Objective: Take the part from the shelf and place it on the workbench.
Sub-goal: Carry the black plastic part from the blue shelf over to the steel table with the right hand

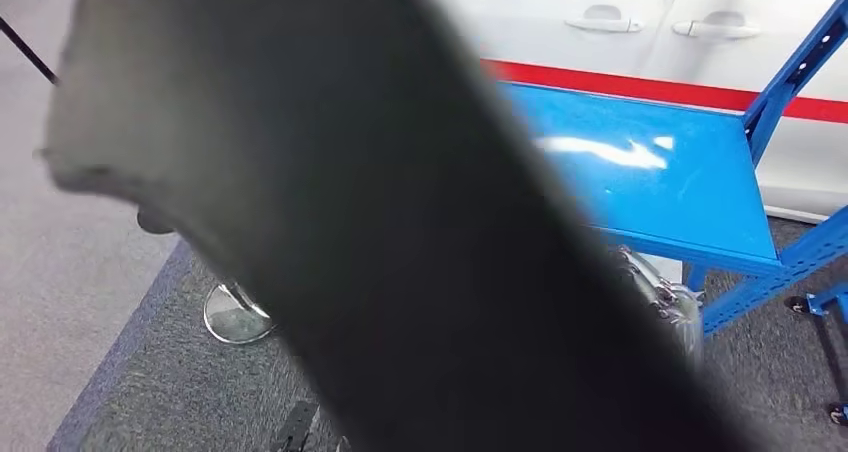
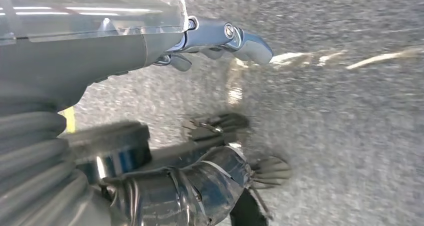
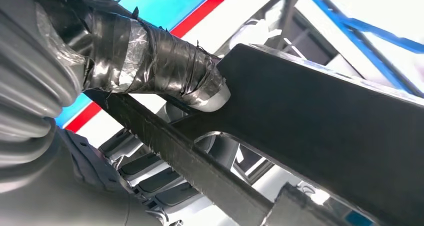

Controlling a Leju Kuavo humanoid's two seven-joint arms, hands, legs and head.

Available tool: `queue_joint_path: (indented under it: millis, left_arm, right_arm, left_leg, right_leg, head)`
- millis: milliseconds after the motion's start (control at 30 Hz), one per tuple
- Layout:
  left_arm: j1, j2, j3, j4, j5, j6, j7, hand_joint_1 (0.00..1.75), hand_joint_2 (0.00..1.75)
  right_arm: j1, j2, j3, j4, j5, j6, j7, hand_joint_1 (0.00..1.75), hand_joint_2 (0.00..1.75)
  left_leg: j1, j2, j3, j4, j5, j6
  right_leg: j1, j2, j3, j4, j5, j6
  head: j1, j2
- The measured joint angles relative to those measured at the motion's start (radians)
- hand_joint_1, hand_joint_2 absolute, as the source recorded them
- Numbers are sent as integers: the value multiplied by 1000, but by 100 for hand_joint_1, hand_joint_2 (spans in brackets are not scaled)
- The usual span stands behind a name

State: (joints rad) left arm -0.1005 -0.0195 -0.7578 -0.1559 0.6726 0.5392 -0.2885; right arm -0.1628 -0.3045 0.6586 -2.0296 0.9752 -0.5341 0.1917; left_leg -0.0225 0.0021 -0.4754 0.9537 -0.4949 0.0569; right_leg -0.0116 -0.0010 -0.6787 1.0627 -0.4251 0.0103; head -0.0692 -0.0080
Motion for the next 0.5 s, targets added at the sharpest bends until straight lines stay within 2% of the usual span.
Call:
queue_joint_path:
  millis: [67, 100, 133, 167, 200, 233, 267, 300, 333, 367, 433, 467, 500]
  left_arm:
    - [-1, 2, 0, -1, -6, -9, 4, 0, 175]
    - [-1, 3, 0, -2, -9, -12, 3, 0, 175]
    - [-2, 3, 0, -3, -13, -15, -1, 0, 175]
    - [-1, 3, 0, -5, -16, -17, -6, 0, 175]
    - [-1, 4, 0, -6, -20, -20, -13, 0, 175]
    - [-1, 4, 0, -6, -23, -22, -19, 0, 175]
    - [-1, 4, 0, -7, -27, -25, -23, 0, 175]
    - [-1, 5, 0, -7, -32, -27, -25, 0, 175]
    - [-1, 6, 0, -7, -37, -28, -25, 0, 175]
    - [0, 6, 0, -7, -41, -29, -24, 0, 175]
    - [1, 7, -2, -7, -49, -31, -21, 0, 175]
    - [2, 6, -2, -7, -52, -32, -19, 0, 175]
    - [3, 6, -3, -8, -55, -33, -18, 0, 175]
  right_arm:
    - [12, 3, 0, 0, -11, -18, -6, 175, 175]
    - [18, 4, 0, 0, -15, -24, -7, 175, 175]
    - [25, 5, 0, 0, -21, -31, -7, 175, 175]
    - [33, 7, 0, 0, -29, -42, -7, 175, 175]
    - [40, 8, 0, -1, -38, -55, -8, 175, 175]
    - [46, 9, 0, -3, -47, -70, -9, 175, 175]
    - [50, 11, 0, -6, -56, -83, -9, 175, 175]
    - [56, 13, 0, -10, -64, -96, -11, 175, 175]
    - [61, 16, 1, -14, -73, -109, -14, 175, 175]
    - [65, 19, 1, -17, -82, -120, -17, 175, 175]
    - [74, 26, 5, -21, -100, -143, -25, 175, 175]
    - [78, 30, 7, -23, -109, -150, -27, 175, 175]
    - [81, 35, 9, -25, -116, -154, -32, 175, 175]
  left_leg:
    - [4, 3, -25, -4, 26, 6]
    - [4, 4, -42, 1, 36, 7]
    - [5, 5, -60, 8, 44, 5]
    - [6, 6, -80, 17, 52, 1]
    - [9, 6, -101, 30, 58, -3]
    - [11, 6, -123, 46, 63, -9]
    - [13, 6, -144, 64, 65, -15]
    - [13, 5, -160, 81, 67, -21]
    - [13, 4, -172, 94, 70, -27]
    - [13, 3, -179, 101, 76, -33]
    - [18, 1, -188, 105, 85, -44]
    - [22, 1, -196, 114, 70, -49]
    - [24, 0, -207, 138, 36, -54]
  right_leg:
    - [-2, 1, -26, 103, -101, 8]
    - [-5, 1, -36, 165, -137, 13]
    - [-9, 1, -39, 213, -148, 18]
    - [-14, 1, -29, 235, -136, 24]
    - [-19, 1, -4, 225, -109, 31]
    - [-26, 1, 39, 180, -87, 39]
    - [-29, 1, 87, 117, -85, 46]
    - [-29, 2, 124, 63, -93, 44]
    - [-28, 4, 147, 23, -108, 40]
    - [-23, 6, 152, 8, -117, 30]
    - [-19, 5, 133, 7, -105, 6]
    - [-18, 4, 123, 7, -94, -5]
    - [-18, 2, 110, 6, -83, -14]
  head:
    - [3, 0]
    - [4, 0]
    - [3, 0]
    - [3, 0]
    - [3, 0]
    - [4, 0]
    - [5, 0]
    - [6, 0]
    - [6, 0]
    - [6, 0]
    - [7, 0]
    - [6, 0]
    - [4, 0]
